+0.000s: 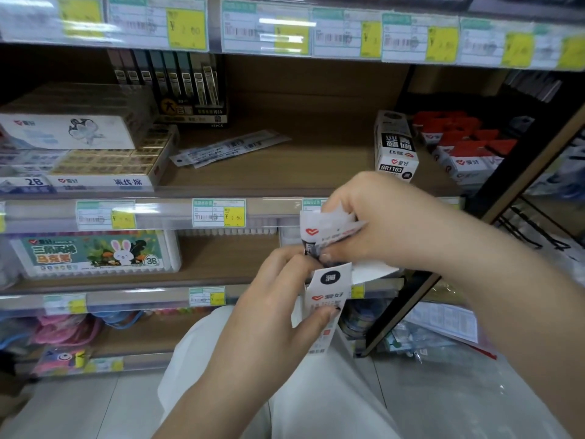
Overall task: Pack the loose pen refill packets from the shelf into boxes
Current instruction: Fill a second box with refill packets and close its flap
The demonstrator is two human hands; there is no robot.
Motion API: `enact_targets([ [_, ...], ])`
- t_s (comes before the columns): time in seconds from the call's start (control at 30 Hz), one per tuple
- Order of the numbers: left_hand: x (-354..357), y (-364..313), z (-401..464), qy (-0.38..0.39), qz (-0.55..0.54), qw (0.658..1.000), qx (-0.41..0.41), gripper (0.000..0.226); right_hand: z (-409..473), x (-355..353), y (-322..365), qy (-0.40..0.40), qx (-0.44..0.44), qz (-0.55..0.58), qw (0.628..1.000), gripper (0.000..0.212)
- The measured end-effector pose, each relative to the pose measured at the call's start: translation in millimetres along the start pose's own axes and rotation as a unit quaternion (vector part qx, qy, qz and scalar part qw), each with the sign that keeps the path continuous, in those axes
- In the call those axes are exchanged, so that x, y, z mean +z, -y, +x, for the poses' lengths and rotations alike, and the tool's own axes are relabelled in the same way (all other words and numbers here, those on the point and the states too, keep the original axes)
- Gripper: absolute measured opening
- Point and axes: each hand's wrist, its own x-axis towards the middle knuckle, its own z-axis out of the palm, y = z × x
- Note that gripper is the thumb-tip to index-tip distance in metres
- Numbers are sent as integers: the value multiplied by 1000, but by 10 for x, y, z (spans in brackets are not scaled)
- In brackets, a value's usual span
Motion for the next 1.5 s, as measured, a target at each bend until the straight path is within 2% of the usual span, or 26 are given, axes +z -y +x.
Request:
enact_targets([
  [0.17, -17, 20, -25, -6, -2, 1000, -1, 36, -76, -90, 47, 25, -30, -1, 999, 10],
  [0.23, -25, 6, -19, -1, -4, 1000, -4, 33, -102, -187, 63, 11, -40, -10, 999, 7],
  [0.4, -6, -21, -6, 12, 1, 1000, -9, 36, -79, -206, 139, 2, -45, -138, 989, 31],
  [0.57, 9, -34, -17, 10, 9, 1000, -5, 38, -26, -86, 223, 31, -42, -245, 968, 36],
  [0.7, 23, -35, -9, 5, 15, 1000, -4, 35, -26, 72, 253, 16, -62, -321, 945, 41],
  [0.8, -10, -29, -2, 4, 5, 1000, -7, 32, -47, 46, 301, 23, -79, -313, 946, 41],
  [0.9, -45, -31, -4, 11, -5, 1000, -12, 30, -17, -124, 310, 70, -85, -239, 965, 15],
  [0.97, -37, -29, -6, 16, -3, 1000, -10, 34, 17, -205, 306, 83, -90, -200, 972, 10],
  [1.1, -14, -29, -3, 25, 10, 1000, -4, 36, 85, -141, 293, 80, -119, -244, 959, 1],
  [1.3, -28, 0, -11, 19, 9, 1000, -5, 30, 154, -13, 273, 57, -104, -274, 954, 5],
  [1.5, -14, 32, -16, 5, 7, 1000, -9, 32, 153, 116, 221, 36, -145, -312, 938, 10],
])
